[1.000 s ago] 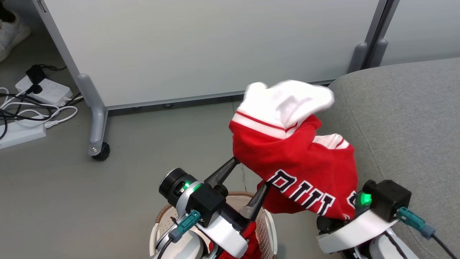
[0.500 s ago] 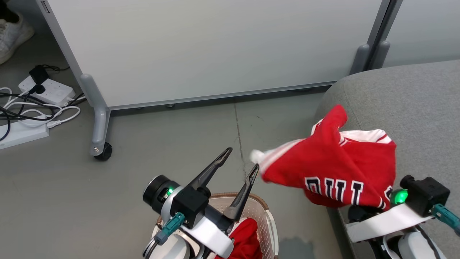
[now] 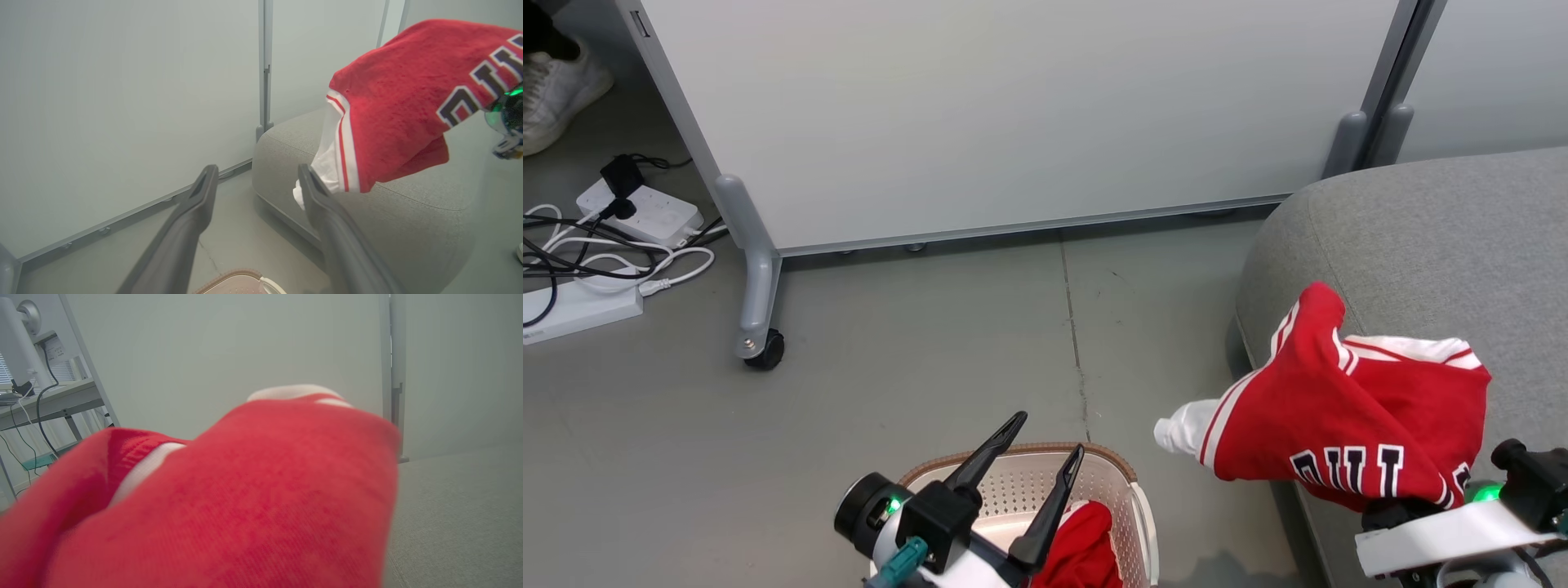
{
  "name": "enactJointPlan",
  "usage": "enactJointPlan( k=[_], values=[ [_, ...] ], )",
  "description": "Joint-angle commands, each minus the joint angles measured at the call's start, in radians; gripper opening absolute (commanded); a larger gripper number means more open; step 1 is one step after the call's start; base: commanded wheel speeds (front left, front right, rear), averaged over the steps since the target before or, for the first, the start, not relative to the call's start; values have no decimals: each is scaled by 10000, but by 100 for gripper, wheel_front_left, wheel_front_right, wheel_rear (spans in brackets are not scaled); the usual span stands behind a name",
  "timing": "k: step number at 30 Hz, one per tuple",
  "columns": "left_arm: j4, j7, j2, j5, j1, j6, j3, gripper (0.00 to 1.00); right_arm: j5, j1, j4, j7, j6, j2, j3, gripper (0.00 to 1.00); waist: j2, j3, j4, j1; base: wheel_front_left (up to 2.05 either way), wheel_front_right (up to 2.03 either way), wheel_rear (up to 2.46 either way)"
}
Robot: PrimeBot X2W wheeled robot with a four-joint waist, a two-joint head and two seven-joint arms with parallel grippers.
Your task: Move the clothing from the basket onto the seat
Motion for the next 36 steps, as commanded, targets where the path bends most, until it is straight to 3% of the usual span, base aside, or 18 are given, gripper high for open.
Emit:
enactJointPlan(
  k=[1, 19, 36],
  values=[
    [8, -2, 101, 125, 217, -71, 30, 100, -55, 132, -12, -57, 6, -49, -72, 0, 0, -4, 0, 0, 0, 0, 0],
    [-125, -3, 381, 166, 643, -160, -1088, 100, 13, 242, 625, -57, 6, 64, -648, 0, 0, 71, 28, 0, 0, 0, 0],
    [-93, -2, 244, 110, 633, -160, -1040, 100, 41, 99, 482, -57, 6, 105, -756, 0, 0, 115, -154, 0, 0, 0, 0]
  ],
)
